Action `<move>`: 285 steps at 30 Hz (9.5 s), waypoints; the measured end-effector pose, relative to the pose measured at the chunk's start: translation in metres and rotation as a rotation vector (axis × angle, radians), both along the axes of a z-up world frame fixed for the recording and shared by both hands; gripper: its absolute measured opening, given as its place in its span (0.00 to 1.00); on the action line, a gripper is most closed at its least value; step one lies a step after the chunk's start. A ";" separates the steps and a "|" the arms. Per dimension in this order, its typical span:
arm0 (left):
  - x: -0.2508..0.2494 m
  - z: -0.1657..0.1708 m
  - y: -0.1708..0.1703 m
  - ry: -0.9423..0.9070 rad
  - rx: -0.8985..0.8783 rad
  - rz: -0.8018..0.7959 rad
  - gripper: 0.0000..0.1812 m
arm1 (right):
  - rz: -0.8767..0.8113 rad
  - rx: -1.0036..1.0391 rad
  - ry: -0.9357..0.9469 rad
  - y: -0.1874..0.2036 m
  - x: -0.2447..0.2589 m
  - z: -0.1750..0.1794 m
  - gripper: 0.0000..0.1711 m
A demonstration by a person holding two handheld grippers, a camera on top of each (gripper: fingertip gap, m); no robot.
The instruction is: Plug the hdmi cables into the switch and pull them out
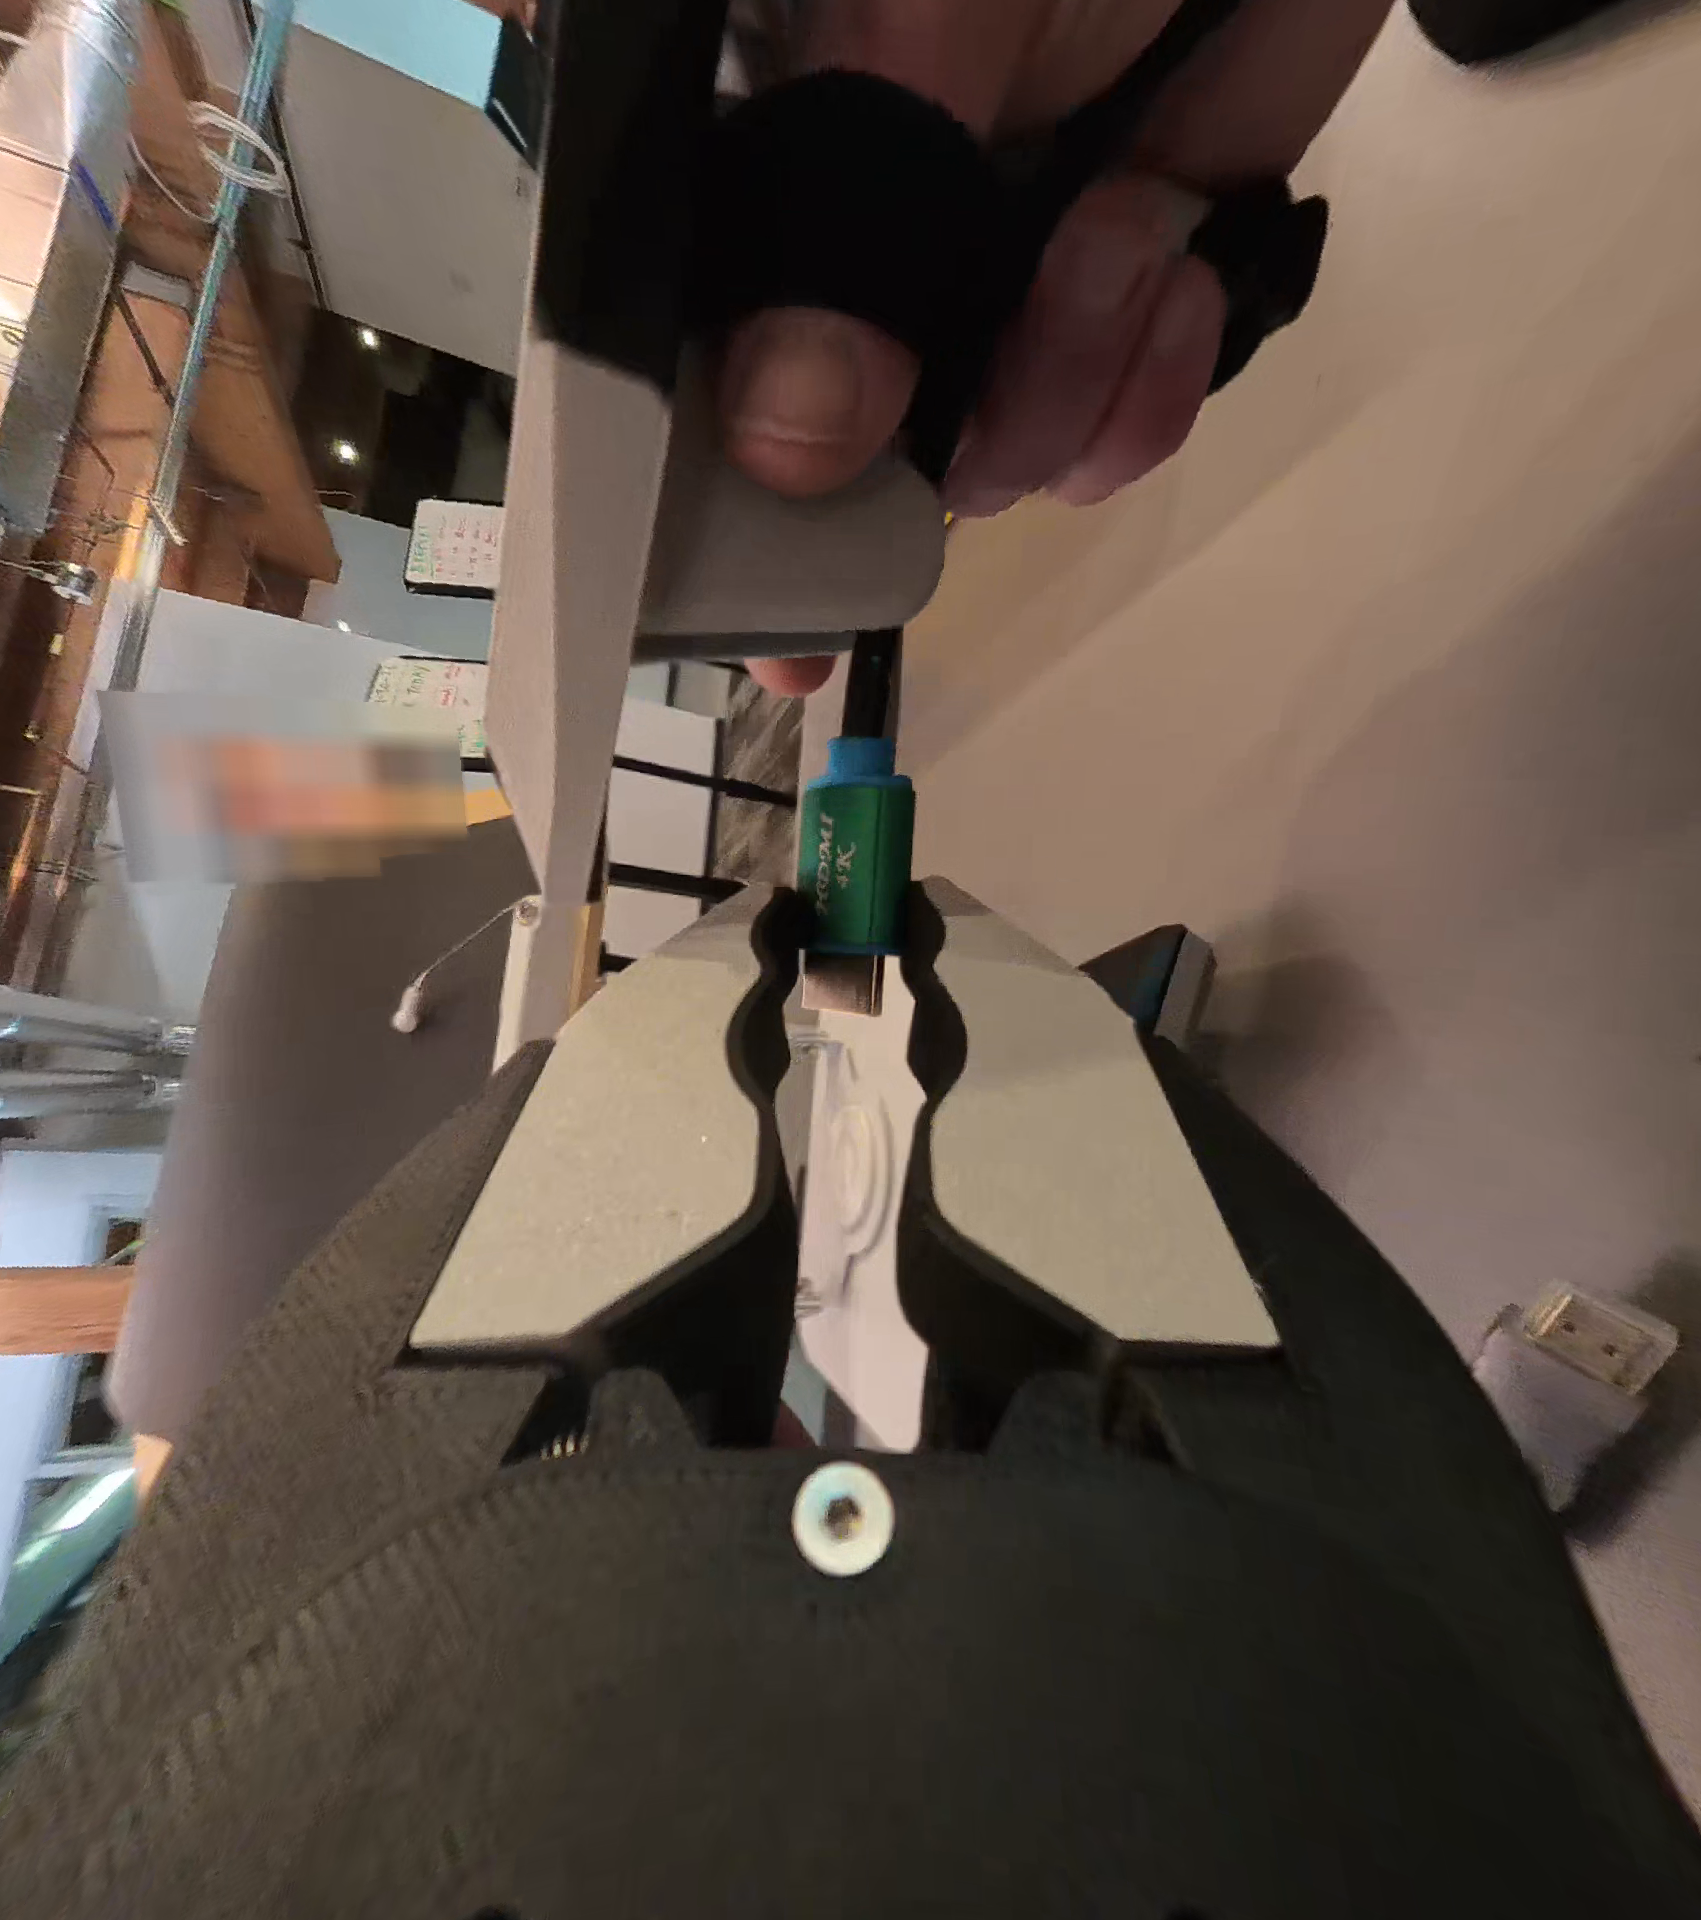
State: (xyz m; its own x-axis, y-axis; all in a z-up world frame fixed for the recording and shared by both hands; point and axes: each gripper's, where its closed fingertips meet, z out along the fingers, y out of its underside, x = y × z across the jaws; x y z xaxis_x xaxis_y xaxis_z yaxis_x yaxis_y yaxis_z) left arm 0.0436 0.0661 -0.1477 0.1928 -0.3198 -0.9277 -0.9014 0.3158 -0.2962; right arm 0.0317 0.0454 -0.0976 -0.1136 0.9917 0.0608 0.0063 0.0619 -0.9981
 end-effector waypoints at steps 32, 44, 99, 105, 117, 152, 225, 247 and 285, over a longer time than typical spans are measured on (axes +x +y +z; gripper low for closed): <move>-0.003 0.082 -0.046 -0.118 0.030 0.088 0.29 | -0.887 0.598 -0.457 0.062 0.105 0.006 0.01; 0.012 -0.076 -0.133 0.051 -0.544 0.157 0.35 | -0.958 0.199 -0.468 0.111 0.134 -0.034 0.01; -0.007 -0.111 -0.136 -0.040 -0.768 0.152 0.25 | -0.481 0.182 -1.336 0.238 0.296 -0.078 0.00; -0.038 -0.089 -0.145 -0.248 -0.899 0.200 0.45 | -0.465 0.414 -0.854 0.175 0.217 0.032 0.00; -0.006 0.074 -0.130 -0.880 -0.712 -0.110 0.26 | -0.260 0.891 -0.402 -0.008 0.063 0.075 0.00; 0.037 0.117 -0.107 -1.237 -0.728 -0.289 0.00 | -0.130 0.148 0.171 -0.063 0.047 0.122 0.00; 0.018 0.080 -0.115 -1.009 -0.905 -0.169 0.22 | -0.011 0.288 -0.302 -0.056 0.069 0.033 0.00; 0.041 -0.119 -0.156 -0.137 -0.891 0.104 0.07 | -0.108 0.233 -0.820 -0.022 0.106 -0.102 0.23; 0.024 0.094 -0.097 -0.314 -0.068 0.125 0.52 | -0.185 -0.043 -0.463 -0.016 0.112 -0.036 0.01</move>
State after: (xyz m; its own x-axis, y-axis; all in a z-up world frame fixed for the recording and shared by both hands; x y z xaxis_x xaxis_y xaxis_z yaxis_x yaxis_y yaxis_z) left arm 0.0672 -0.0305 -0.0539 0.5072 -0.3351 -0.7940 -0.7931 0.1790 -0.5822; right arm 0.1435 0.0296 -0.1332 0.0595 0.9982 0.0040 0.4559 -0.0236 -0.8897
